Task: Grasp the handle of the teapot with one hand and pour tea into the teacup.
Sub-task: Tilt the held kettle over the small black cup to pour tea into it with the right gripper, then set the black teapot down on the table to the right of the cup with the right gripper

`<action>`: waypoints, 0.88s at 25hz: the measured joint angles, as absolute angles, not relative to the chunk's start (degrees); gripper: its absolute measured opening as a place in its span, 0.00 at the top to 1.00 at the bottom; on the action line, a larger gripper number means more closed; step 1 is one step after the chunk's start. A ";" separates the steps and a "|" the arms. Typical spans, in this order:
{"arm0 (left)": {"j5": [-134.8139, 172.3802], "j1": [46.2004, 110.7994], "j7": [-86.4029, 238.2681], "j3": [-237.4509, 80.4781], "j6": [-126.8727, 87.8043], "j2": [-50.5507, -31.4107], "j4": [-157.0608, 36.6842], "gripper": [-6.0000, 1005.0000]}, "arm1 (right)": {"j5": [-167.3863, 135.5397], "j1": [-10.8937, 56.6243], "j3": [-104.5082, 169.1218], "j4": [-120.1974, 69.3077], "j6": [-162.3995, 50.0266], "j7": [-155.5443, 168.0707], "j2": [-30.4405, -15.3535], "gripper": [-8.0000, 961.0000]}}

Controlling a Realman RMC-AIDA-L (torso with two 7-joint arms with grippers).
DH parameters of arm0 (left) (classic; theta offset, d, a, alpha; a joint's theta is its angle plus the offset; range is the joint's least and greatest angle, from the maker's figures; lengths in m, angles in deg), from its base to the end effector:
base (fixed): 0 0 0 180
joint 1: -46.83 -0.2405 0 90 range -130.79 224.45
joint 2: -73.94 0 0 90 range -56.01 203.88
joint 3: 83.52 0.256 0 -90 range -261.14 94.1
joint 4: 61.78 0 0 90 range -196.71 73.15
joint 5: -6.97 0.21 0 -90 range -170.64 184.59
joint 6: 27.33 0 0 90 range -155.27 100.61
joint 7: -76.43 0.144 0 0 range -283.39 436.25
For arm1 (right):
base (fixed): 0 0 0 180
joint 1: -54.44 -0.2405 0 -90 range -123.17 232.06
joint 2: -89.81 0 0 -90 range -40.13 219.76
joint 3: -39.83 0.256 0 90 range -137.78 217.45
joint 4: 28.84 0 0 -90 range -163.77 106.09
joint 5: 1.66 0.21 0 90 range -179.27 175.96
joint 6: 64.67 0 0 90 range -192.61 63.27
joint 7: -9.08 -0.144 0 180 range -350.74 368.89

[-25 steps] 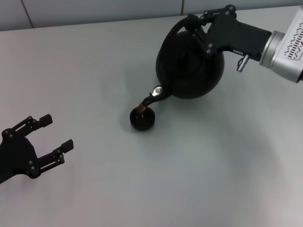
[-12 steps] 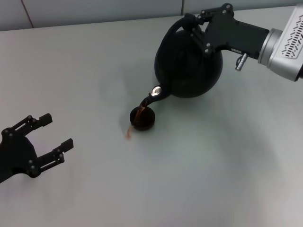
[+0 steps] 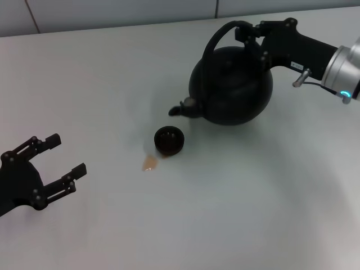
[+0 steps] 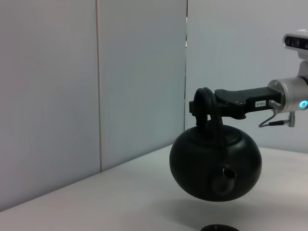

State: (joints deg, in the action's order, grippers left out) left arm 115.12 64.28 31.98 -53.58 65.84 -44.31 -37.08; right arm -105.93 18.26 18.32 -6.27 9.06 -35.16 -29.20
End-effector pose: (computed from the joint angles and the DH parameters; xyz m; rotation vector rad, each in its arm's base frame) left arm -0.3294 0.2505 -0.0031 -2.4597 -0.3509 -0.7961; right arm 0.2699 0.3811 0.0075 -2.2413 0.2514 0.7117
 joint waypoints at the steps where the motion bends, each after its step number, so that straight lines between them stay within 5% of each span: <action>1: 114.97 64.39 32.05 -53.86 66.11 -44.41 -37.16 0.20 | -104.81 18.82 18.48 -6.44 9.05 -38.17 -29.20 0.91; 22: 114.43 64.55 33.31 -53.87 65.83 -44.44 -39.57 0.20 | -94.79 30.25 20.50 -8.00 11.17 -39.19 -29.19 0.90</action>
